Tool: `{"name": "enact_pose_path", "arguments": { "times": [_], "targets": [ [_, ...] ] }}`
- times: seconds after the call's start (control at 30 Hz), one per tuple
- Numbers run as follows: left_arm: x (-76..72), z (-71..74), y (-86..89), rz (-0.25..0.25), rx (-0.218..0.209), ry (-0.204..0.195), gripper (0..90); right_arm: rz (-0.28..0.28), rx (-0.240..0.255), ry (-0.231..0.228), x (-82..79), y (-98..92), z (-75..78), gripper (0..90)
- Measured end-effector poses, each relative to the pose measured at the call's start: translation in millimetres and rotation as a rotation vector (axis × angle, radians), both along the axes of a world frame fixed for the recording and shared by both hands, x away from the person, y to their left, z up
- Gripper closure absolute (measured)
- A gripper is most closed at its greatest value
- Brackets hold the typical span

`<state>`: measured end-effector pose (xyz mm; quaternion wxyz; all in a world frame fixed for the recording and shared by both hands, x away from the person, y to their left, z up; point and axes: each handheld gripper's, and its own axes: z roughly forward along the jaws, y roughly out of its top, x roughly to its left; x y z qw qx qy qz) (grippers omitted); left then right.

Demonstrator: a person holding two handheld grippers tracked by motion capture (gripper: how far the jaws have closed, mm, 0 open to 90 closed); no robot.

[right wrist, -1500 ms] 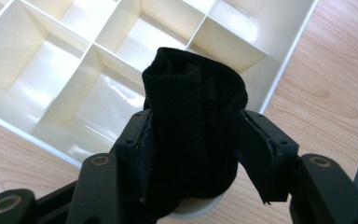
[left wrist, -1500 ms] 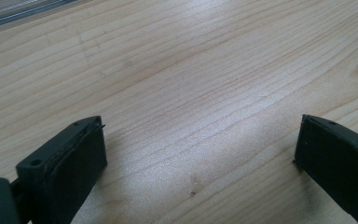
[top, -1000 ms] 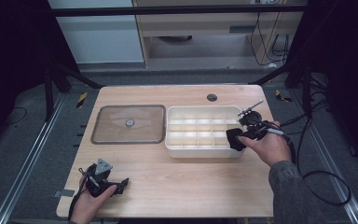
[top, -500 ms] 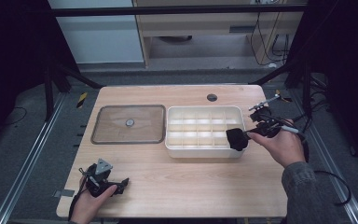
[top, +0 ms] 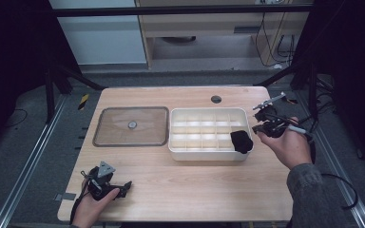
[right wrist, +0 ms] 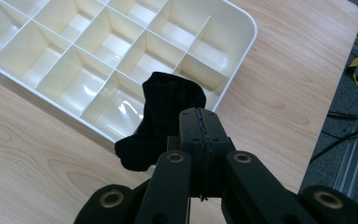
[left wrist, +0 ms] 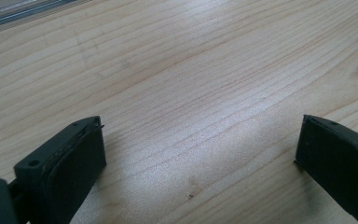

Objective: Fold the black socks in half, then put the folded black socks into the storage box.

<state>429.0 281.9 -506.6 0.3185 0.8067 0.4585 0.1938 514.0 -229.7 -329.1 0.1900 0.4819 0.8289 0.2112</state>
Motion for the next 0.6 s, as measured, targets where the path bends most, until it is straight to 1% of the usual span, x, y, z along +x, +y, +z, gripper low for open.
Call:
{"name": "enact_pose_path", "arguments": {
  "times": [0.13, 0.3, 0.47, 0.6],
  "targets": [
    [0.3, -0.1, -0.2, -0.002, 0.0, -0.001, 0.4, 0.02, 0.0, 0.006, 2.6, 6.4, -3.6, 90.0],
    [0.3, -0.1, -0.2, -0.002, 0.001, -0.001, 0.4, 0.033, 0.004, 0.022, 6.5, 15.2, -9.3, 90.0],
    [0.3, -0.1, -0.2, -0.002, 0.0, -0.002, 0.4, 0.053, -0.004, 0.039, 11.0, 24.7, -14.8, 90.0],
    [0.2, -0.2, -0.1, -0.003, 0.0, -0.001, 0.4, 0.069, -0.009, 0.043, 15.8, 32.7, -18.0, 90.0]
  ]
}}
